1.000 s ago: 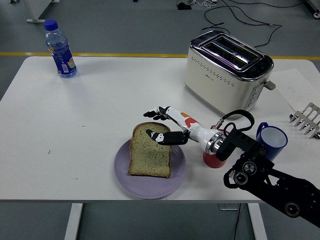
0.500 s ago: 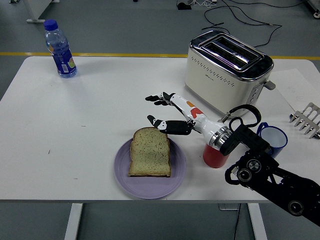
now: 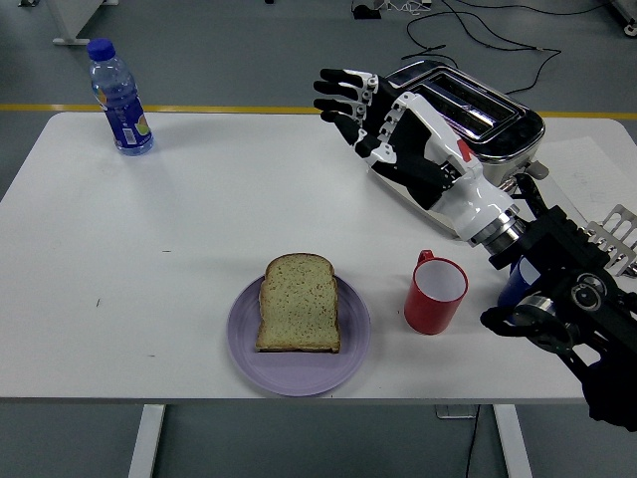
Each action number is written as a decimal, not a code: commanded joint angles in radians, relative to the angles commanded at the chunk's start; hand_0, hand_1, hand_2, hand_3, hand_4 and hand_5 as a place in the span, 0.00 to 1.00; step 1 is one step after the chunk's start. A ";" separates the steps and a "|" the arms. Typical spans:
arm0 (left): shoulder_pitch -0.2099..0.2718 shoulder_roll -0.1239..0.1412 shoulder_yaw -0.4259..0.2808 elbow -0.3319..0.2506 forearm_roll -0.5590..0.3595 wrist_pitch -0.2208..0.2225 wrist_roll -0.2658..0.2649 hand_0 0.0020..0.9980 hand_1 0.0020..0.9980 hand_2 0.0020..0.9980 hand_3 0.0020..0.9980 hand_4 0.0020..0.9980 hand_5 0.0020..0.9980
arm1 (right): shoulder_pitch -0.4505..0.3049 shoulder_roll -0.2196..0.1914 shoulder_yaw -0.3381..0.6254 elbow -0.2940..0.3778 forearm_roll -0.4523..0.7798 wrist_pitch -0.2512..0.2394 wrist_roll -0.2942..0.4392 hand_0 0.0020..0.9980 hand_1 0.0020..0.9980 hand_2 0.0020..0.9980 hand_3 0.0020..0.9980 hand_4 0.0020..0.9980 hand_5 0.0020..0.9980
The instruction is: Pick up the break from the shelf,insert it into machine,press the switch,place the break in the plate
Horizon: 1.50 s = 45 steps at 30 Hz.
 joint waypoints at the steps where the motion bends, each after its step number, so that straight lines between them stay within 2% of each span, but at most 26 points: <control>1: 0.000 0.000 0.001 0.000 -0.001 0.000 0.000 0.68 0.60 0.64 0.67 0.41 1.00 | -0.001 -0.002 0.017 0.001 0.039 0.003 0.001 0.76 0.71 0.73 0.69 0.60 0.34; 6: -0.002 -0.001 0.007 0.000 -0.009 0.001 -0.001 0.68 0.60 0.64 0.67 0.40 1.00 | -0.026 -0.024 0.133 -0.011 0.253 0.016 0.016 0.76 0.71 0.72 0.71 0.61 0.34; 12: -0.004 -0.001 0.018 0.000 -0.021 0.002 -0.003 0.68 0.60 0.64 0.67 0.40 1.00 | -0.064 -0.042 0.283 -0.058 0.453 -0.003 0.043 0.76 0.72 0.74 0.73 0.60 0.35; 16: -0.004 -0.001 0.019 0.000 -0.024 0.004 -0.004 0.68 0.60 0.64 0.67 0.40 1.00 | -0.108 -0.059 0.397 -0.122 0.477 -0.022 0.052 0.77 0.72 0.74 0.73 0.60 0.34; 22: -0.002 -0.003 0.013 0.000 -0.019 0.003 -0.004 0.68 0.60 0.64 0.67 0.40 1.00 | -0.156 -0.068 0.512 -0.197 0.489 -0.042 0.046 0.77 0.72 0.74 0.73 0.58 0.33; 29: 0.001 -0.005 -0.004 0.000 0.001 -0.001 0.000 0.68 0.60 0.64 0.67 0.40 1.00 | -0.212 -0.071 0.641 -0.331 0.499 -0.070 0.019 0.77 0.71 0.74 0.73 0.56 0.31; 35: 0.002 -0.006 -0.014 0.000 0.011 -0.002 0.001 0.68 0.60 0.64 0.67 0.40 1.00 | -0.265 -0.070 0.692 -0.448 0.528 -0.072 0.004 0.77 0.71 0.74 0.72 0.54 0.31; 41: 0.003 -0.007 -0.016 0.000 0.012 -0.002 0.001 0.68 0.60 0.64 0.67 0.40 1.00 | -0.308 -0.057 0.723 -0.521 0.528 -0.061 -0.010 0.76 0.71 0.74 0.71 0.53 0.31; 45: 0.002 -0.008 -0.017 0.000 0.014 -0.003 0.001 0.68 0.60 0.64 0.67 0.40 1.00 | -0.319 -0.050 0.735 -0.541 0.527 -0.060 -0.015 0.76 0.71 0.74 0.70 0.53 0.31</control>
